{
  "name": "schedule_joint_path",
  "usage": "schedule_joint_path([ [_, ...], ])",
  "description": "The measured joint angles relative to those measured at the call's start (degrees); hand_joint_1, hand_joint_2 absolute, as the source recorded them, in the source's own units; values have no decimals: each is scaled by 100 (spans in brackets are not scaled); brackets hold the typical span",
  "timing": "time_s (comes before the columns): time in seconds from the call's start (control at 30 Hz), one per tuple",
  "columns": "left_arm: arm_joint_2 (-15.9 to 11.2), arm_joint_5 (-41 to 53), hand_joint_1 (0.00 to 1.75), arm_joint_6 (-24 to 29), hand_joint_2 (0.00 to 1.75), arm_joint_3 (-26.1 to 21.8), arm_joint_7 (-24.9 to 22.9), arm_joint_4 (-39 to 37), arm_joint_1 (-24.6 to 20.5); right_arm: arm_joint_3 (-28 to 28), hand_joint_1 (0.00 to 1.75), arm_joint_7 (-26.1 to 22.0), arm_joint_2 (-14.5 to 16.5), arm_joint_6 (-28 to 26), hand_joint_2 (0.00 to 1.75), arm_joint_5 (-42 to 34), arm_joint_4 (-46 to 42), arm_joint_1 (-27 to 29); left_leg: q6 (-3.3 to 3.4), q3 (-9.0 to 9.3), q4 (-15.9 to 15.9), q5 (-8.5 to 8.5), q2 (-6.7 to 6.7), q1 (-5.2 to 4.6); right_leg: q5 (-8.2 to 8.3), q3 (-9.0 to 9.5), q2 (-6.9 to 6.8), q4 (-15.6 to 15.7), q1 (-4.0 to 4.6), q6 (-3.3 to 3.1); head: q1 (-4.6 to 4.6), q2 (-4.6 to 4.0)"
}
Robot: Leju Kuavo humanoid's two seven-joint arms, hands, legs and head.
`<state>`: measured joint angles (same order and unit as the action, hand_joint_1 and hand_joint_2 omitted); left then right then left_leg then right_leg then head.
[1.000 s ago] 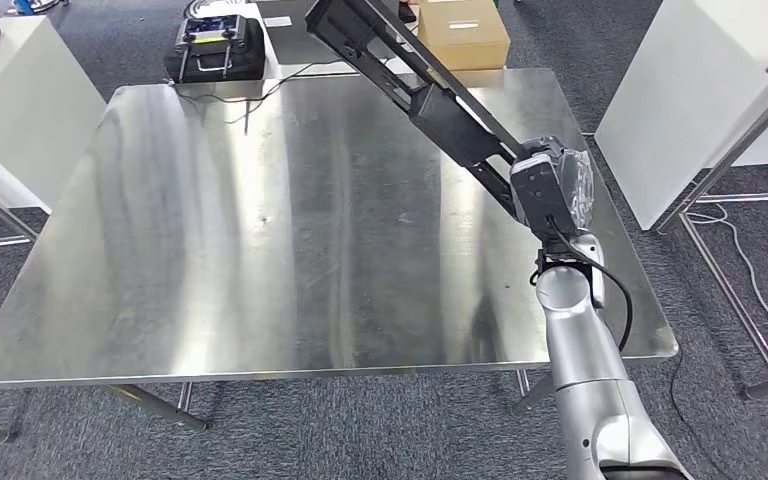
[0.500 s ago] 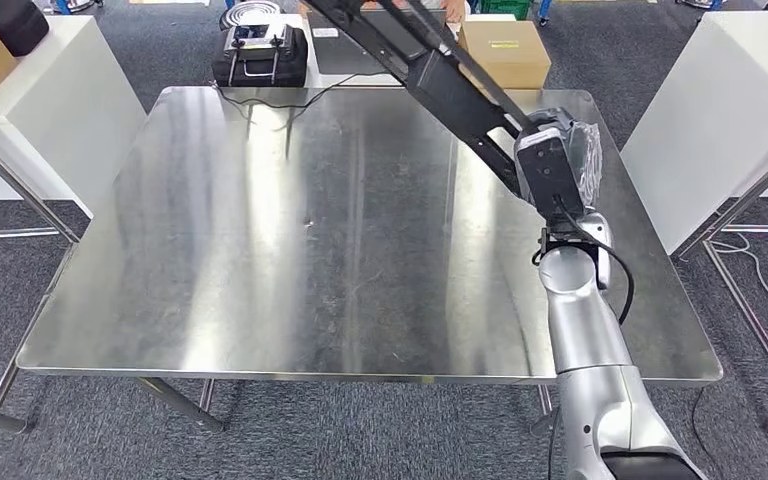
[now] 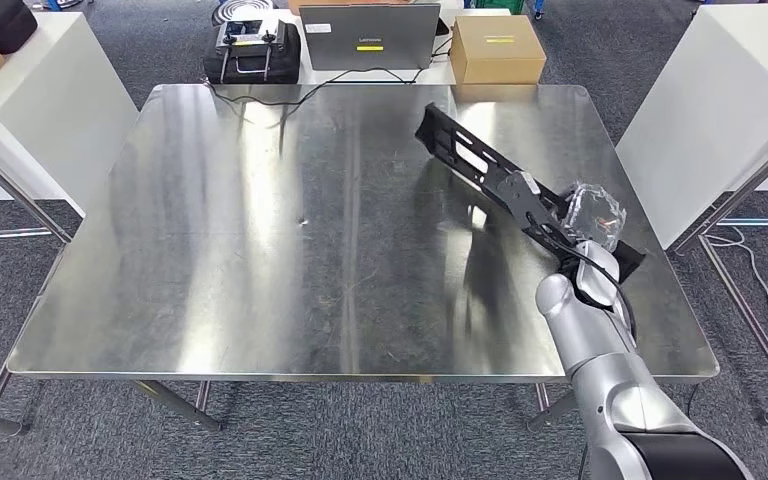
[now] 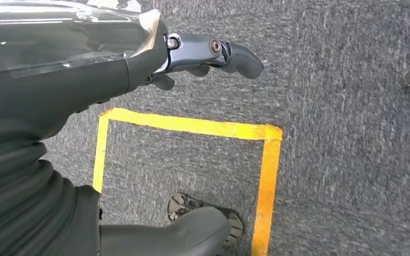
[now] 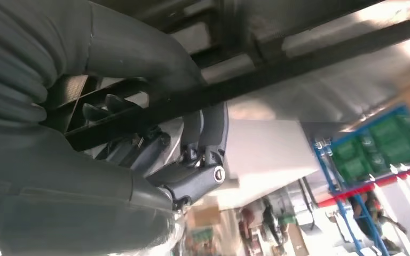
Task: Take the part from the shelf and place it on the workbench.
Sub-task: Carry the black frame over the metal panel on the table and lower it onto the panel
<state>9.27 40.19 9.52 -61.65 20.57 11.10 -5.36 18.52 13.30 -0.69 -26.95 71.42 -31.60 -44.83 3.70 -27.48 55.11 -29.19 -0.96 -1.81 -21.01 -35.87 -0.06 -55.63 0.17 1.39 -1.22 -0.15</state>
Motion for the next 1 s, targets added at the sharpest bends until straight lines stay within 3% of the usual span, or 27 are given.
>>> schedule_joint_path([
  [0.13, -7, -31, 0, 65, 175, -3, -56, 0, 5, -97, 0, 210, -169, 72, 0, 258, 401, -112, 0, 27, 0, -2, 0, -1, -2, 16, 1, 4, 4, 0, 1, 0],
  [0.43, -21, -56, 0, 268, 175, -23, -246, 0, 5, -365, 0, 285, -286, 110, 0, 362, 795, -43, 9, 59, -2, -5, -9, -11, -4, 86, 0, 26, 15, -2, 4, 0],
  [0.57, -55, 31, 0, 312, 0, -23, -393, 0, 5, -456, 0, 302, -293, 114, 0, 382, 892, 117, 13, 56, -1, -2, 0, -26, 1, 80, 2, 25, 0, 3, 1, 0],
  [0.83, -88, -52, 0, 73, 0, -24, -370, 0, -3, -596, 0, 201, -288, 78, 0, 466, 969, 188, 13, 46, -1, -4, 4, -26, 0, 69, 1, 25, 2, 3, 2, 0],
  [1.0, -107, -54, 0, 22, 0, -25, -380, 0, -13, -980, 0, -566, -181, -52, 0, 254, 882, 266, 14, 43, -1, -5, 5, -26, 0, 68, 2, 25, 1, 3, 2, 0],
])
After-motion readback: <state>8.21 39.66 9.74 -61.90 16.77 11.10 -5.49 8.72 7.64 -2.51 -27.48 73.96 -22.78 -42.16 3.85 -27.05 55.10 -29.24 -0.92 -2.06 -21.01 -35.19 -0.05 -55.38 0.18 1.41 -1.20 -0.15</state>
